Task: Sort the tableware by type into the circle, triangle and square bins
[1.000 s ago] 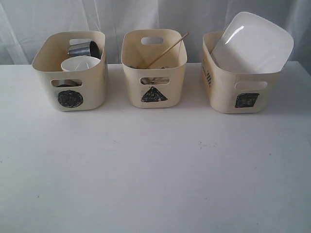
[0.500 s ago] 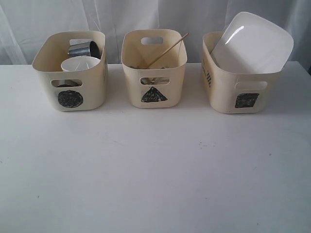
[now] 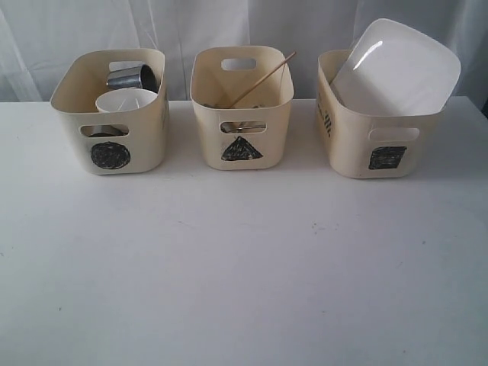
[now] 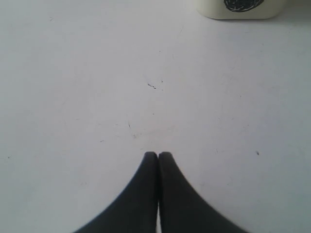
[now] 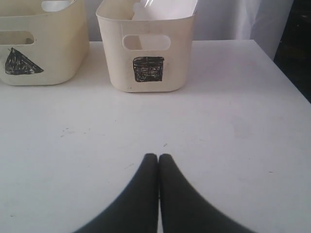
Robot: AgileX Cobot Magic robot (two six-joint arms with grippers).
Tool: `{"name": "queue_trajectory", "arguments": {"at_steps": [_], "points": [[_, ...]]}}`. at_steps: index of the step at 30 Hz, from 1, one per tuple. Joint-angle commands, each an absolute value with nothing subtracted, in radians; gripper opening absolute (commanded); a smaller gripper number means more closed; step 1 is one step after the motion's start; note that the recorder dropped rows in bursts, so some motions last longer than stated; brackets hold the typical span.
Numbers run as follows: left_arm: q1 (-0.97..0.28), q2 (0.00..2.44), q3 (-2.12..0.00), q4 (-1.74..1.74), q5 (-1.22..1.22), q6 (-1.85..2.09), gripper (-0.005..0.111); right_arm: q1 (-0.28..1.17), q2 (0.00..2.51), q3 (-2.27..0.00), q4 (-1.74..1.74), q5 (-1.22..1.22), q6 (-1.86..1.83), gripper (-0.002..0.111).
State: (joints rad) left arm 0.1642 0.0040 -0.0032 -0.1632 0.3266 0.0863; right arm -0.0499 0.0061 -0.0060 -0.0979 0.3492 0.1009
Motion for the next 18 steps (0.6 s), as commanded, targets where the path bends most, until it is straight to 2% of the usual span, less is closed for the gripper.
{"name": "queue_trajectory", "arguments": {"at_steps": [1, 12, 18], "points": [[0.167, 0.0, 0.0, -0.166, 0.351, 0.086, 0.0, -0.049, 0.0, 0.0, -0.105, 0.349, 0.09, 0.0], [0.136, 0.0, 0.0, -0.166, 0.352, 0.086, 0.0, -0.049, 0.0, 0.0, -0.105, 0.349, 0.09, 0.0], [0.07, 0.0, 0.0, -0.166, 0.352, 0.086, 0.0, -0.049, 0.0, 0.0, -0.105, 0.349, 0.09, 0.0]]}}
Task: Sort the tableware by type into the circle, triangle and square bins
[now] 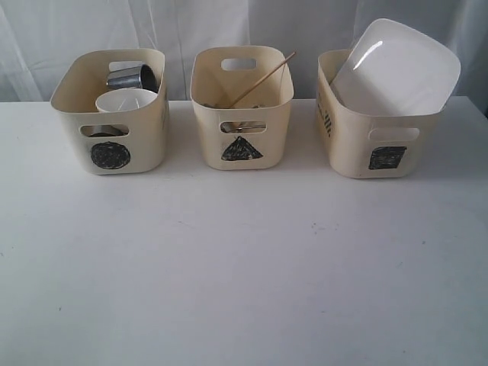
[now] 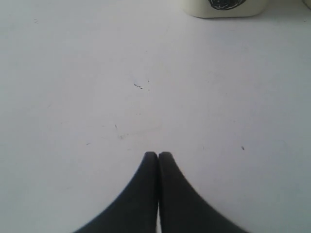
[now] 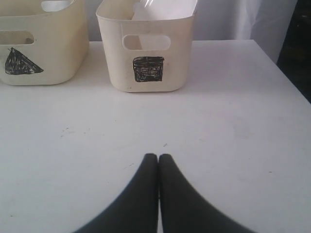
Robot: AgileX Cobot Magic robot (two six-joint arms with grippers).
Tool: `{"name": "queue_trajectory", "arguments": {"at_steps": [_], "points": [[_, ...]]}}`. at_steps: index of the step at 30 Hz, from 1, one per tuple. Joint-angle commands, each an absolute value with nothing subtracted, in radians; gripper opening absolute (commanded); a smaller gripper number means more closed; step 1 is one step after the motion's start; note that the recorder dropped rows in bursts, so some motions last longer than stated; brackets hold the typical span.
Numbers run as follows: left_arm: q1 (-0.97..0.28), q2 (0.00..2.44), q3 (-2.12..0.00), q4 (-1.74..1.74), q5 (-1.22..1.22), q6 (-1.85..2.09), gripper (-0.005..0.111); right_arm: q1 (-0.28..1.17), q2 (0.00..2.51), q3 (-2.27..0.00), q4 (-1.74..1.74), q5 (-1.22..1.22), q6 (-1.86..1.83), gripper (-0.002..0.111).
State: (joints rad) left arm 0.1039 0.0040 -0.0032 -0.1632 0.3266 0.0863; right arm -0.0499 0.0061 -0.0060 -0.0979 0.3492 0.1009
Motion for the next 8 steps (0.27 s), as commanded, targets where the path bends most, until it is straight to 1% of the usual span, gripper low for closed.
{"name": "queue_trajectory", "arguments": {"at_steps": [1, 8], "points": [[0.068, 0.0, 0.0, -0.166, 0.352, 0.086, 0.0, -0.049, 0.0, 0.0, -0.105, 0.349, 0.09, 0.0], [0.053, 0.0, 0.0, -0.166, 0.352, 0.086, 0.0, -0.049, 0.0, 0.0, -0.105, 0.349, 0.09, 0.0]]}}
